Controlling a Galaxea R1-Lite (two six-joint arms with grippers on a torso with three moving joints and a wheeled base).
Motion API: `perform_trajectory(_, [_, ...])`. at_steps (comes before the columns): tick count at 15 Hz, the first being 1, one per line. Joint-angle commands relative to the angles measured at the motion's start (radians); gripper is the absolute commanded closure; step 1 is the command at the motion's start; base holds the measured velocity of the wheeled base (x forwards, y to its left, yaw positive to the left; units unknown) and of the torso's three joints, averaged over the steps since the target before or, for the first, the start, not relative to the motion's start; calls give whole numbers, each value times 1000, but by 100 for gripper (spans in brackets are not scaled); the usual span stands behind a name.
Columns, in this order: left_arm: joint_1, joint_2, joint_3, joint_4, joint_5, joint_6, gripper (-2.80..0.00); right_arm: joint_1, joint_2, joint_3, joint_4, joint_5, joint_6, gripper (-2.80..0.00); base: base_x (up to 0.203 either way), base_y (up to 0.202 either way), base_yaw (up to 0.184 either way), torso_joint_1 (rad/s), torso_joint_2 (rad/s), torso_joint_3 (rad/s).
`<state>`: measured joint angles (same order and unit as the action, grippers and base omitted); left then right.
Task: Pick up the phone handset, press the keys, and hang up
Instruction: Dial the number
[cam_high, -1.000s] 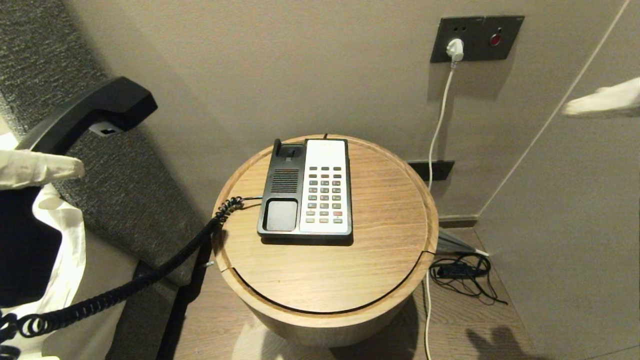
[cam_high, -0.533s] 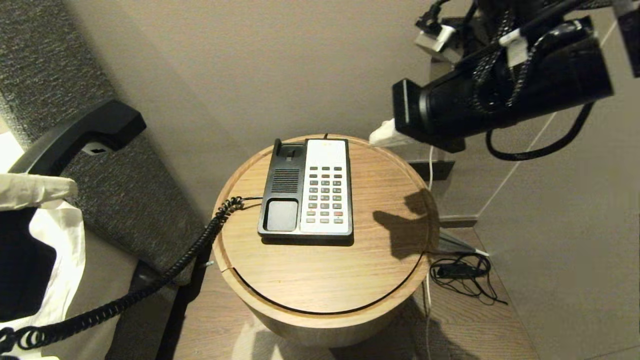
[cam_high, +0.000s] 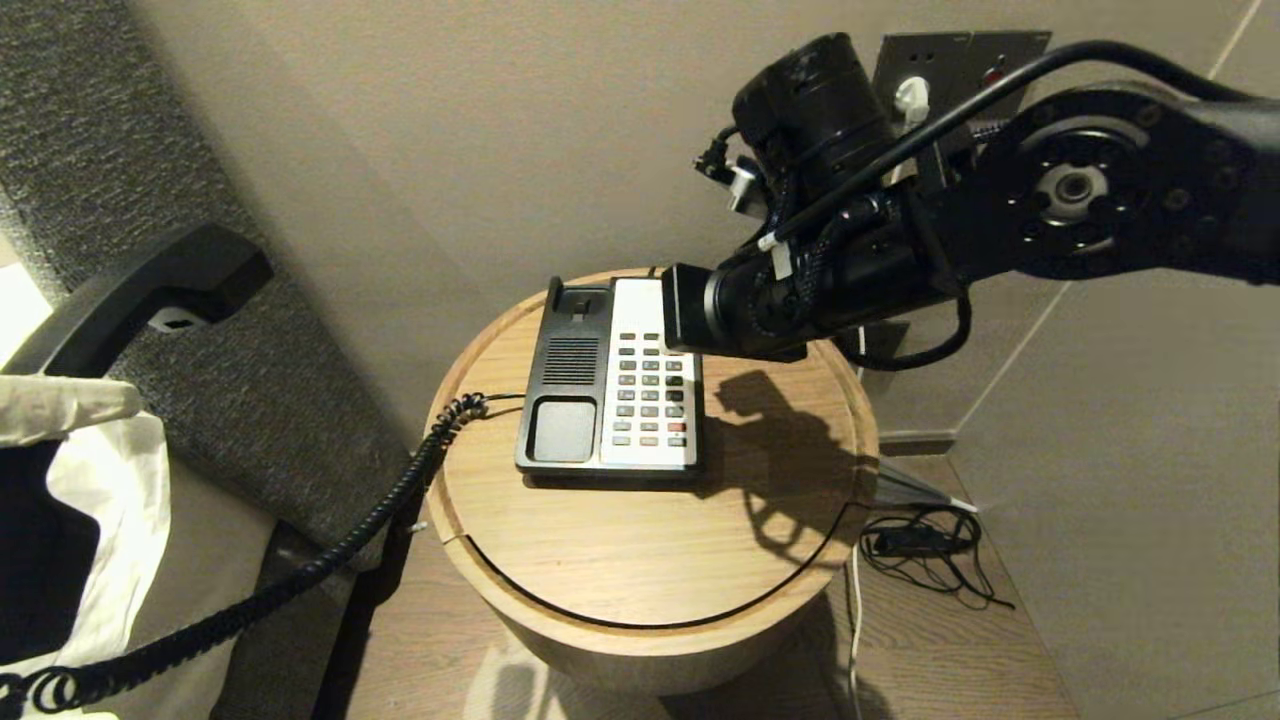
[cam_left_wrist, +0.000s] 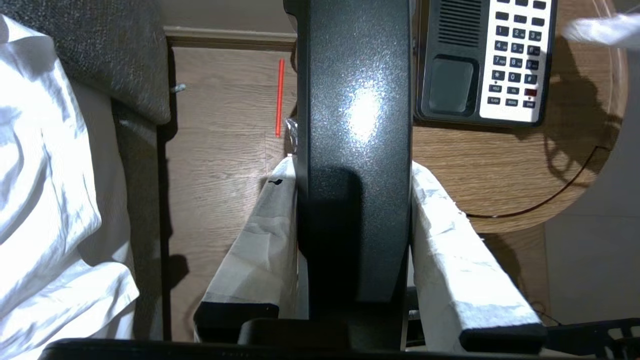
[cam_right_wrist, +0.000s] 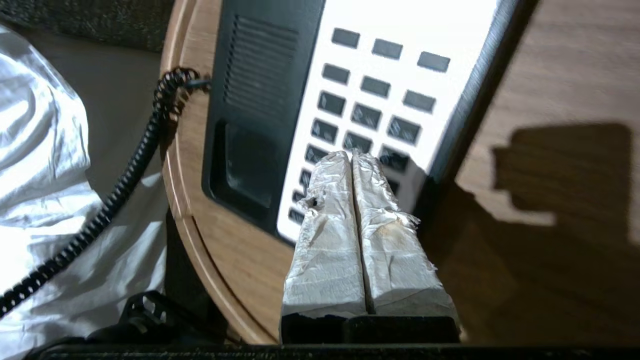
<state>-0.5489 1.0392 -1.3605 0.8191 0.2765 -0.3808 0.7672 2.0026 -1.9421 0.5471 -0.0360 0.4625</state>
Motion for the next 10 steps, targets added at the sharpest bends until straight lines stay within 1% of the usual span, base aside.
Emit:
perform_trajectory(1, [1, -11, 11, 5, 1, -1, 0, 3, 39, 0, -22, 8, -11, 0, 0, 0, 0, 0, 0, 0])
perform_trajectory(4, [1, -31, 27, 8, 3, 3, 0, 17, 70, -1, -92, 8, -12, 0, 0, 0, 0, 0, 0, 0])
perform_trajectory(8, [1, -30, 39, 6, 3, 0, 0, 35, 111, -1, -134, 7, -12, 0, 0, 0, 0, 0, 0, 0])
perform_trajectory(10, [1, -28, 43, 5, 3, 0, 0, 35, 115, 0, -131, 4, -12, 0, 0, 0, 0, 0, 0, 0])
